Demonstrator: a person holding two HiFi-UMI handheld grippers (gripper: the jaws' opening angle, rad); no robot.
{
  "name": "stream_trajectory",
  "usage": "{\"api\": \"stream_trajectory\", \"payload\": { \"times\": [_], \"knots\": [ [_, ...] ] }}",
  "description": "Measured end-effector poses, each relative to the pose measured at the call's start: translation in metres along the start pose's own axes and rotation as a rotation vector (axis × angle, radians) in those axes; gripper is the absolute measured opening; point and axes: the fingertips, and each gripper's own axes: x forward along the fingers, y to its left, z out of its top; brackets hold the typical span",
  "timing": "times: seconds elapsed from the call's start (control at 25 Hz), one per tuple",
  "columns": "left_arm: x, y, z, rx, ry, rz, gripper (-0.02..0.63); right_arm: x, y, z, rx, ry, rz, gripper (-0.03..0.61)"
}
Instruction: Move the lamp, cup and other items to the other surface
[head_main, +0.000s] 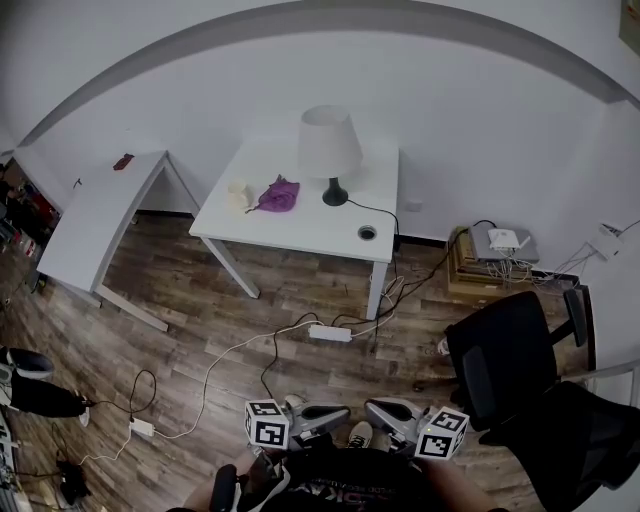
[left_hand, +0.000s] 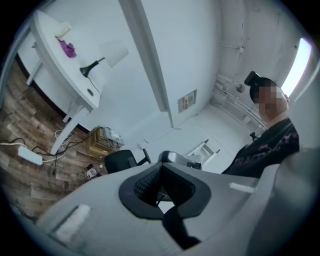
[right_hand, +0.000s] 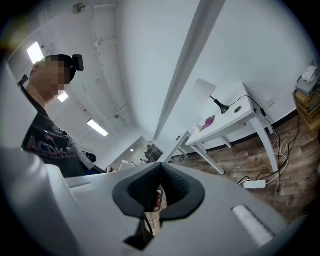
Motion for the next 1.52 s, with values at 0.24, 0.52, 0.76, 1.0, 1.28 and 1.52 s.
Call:
{"api": "stream_trajectory", "payload": {
  "times": [0.24,0.52,0.76,1.0,1.28,1.52],
  "knots": [
    [0.004,-0.018,-0.006,0.158,0.079,-0.039,-0.008,0.006,0.007,0.000,-0.030,0.020,0.037,0.006],
    [0.001,-0.009,-0.016,0.283,0.157,0.054,-0.008,0.017,0.007,0.006,-0.047,0.022,0.052,0.012],
    [-0.015,0.011,-0.007,0.294,0.142,0.145,-0.008,0.034,0.007,0.008,-0.050,0.039,0.058,0.021],
    [-0.033,0.032,0.013,0.286,0.124,0.187,-0.008,0.055,0.003,0.019,-0.063,0.030,0.044,0.029],
    [-0.050,0.045,0.037,0.248,0.097,0.200,-0.008,0.073,-0.001,0.034,-0.066,0.009,0.007,0.045],
    [-0.088,0.075,0.066,0.201,0.042,0.263,-0.008,0.112,-0.017,0.051,-0.038,-0.001,-0.017,0.059]
  ]
}}
